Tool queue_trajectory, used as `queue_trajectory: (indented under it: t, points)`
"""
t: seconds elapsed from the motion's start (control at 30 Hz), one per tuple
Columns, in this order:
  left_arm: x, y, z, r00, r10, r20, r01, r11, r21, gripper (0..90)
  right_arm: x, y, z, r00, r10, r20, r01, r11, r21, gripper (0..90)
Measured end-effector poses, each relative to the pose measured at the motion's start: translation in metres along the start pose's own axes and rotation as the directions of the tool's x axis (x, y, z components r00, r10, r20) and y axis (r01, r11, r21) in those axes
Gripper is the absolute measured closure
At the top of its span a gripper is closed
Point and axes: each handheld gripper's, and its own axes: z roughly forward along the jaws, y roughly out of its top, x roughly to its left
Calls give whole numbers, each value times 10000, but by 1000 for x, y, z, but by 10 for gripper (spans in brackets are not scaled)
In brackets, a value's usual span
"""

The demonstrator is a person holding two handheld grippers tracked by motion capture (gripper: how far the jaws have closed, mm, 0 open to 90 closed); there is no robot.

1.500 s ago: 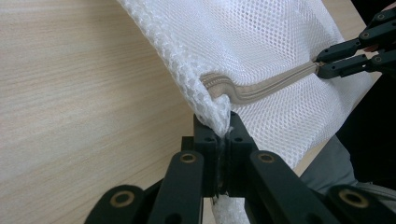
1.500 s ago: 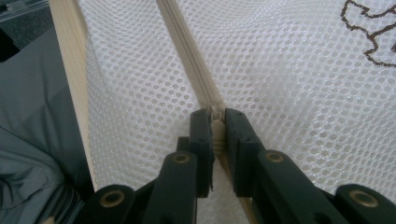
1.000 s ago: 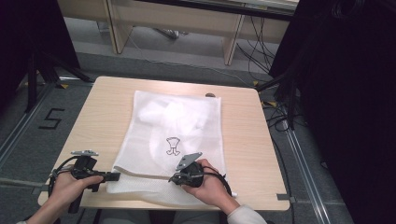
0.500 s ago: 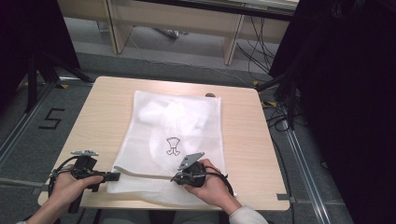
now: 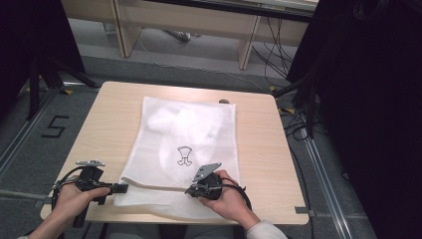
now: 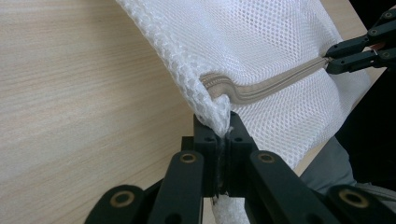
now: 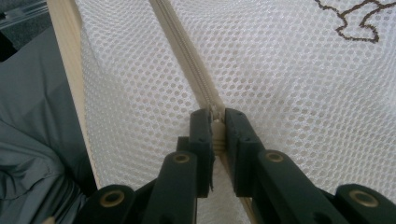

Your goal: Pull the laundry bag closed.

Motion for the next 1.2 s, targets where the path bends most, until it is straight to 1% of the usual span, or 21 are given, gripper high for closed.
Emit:
queue_trajectory:
  t: [0.3,0.33,0.37,0.4,0.43,0.5,0.53,0.57,0.6,0.67,0.7,0.73,0.77,0.8,0.83,0.9,1.03,1.07,1.13,1.17,1.2]
  points:
    - [0,0,-1,10000,-3,16,3,10000,-28,861,0,0,0,10000,14,-8,-14,10000,50,828]
    - [0,0,-1,10000,8,-12,-8,10000,-19,861,0,0,0,10000,-29,36,29,10000,43,828]
    - [0,0,-1,10000,-7,13,7,10000,-12,861,0,-1,-1,9998,80,188,-83,9998,184,828]
    - [0,0,-1,10000,21,-18,-21,10000,-9,861,-1,-1,-2,10000,-62,44,62,9999,149,828]
    - [0,0,-1,10000,-5,7,5,10000,-18,861,-1,-2,-1,10000,28,30,-28,10000,17,828]
    - [0,0,-1,10000,0,15,1,10000,-22,861,-1,-2,-1,10000,42,33,-42,10000,15,828]
    - [0,0,-1,10000,0,14,0,10000,-21,861,-1,-2,-3,10000,89,40,-89,9998,178,828]
    - [0,0,-1,10000,0,18,0,10000,-22,861,-1,-2,-3,10000,89,40,-89,9998,178,828]
    - [0,0,-1,10000,4,3,-4,10000,-15,860,-1,-2,-2,9997,154,206,-156,9998,111,828]
    - [1,0,-1,10000,-11,-1,11,10000,-14,861,-1,-2,-3,9999,36,138,-39,9997,224,828]
    - [1,0,-1,10000,-5,-29,5,10000,-21,861,-2,-4,-2,9999,85,91,-85,9999,78,828]
    - [1,0,-1,10000,-16,-11,16,10000,-18,861,-2,-4,-3,9996,246,146,-248,9996,134,828]
    - [1,0,-1,10000,-4,-16,4,10000,-18,861,-2,-4,-3,9996,246,146,-248,9996,134,828]
    - [0,0,-1,10000,10,-15,-10,10000,-12,861,-3,-5,-4,9999,94,53,-94,10000,26,828]
    - [0,0,-1,10000,15,-25,-15,10000,-9,861,-3,-4,-5,9999,27,167,-29,9999,139,828]
    - [0,0,-1,10000,1,-16,-1,10000,-28,860,-2,-4,-5,9999,16,102,-17,9999,108,828]
    - [0,0,-1,10000,9,-9,-9,10000,-22,860,-2,-5,-5,9999,59,99,-60,10000,66,828]
    - [0,0,-1,10000,9,-2,-9,10000,-18,860,-2,-5,-5,9999,129,11,-129,9999,-24,828]
    - [0,0,-1,10000,14,-7,-14,10000,-19,861,-2,-5,-5,9999,117,43,-117,9999,-14,828]
    - [0,0,-1,10000,32,-58,-33,10000,-17,861,-2,-5,-5,9996,266,125,-268,9996,99,828]
    - [1,0,-1,10000,2,-11,-2,10000,-22,861,-3,-6,-5,9999,65,126,-65,10000,60,828]
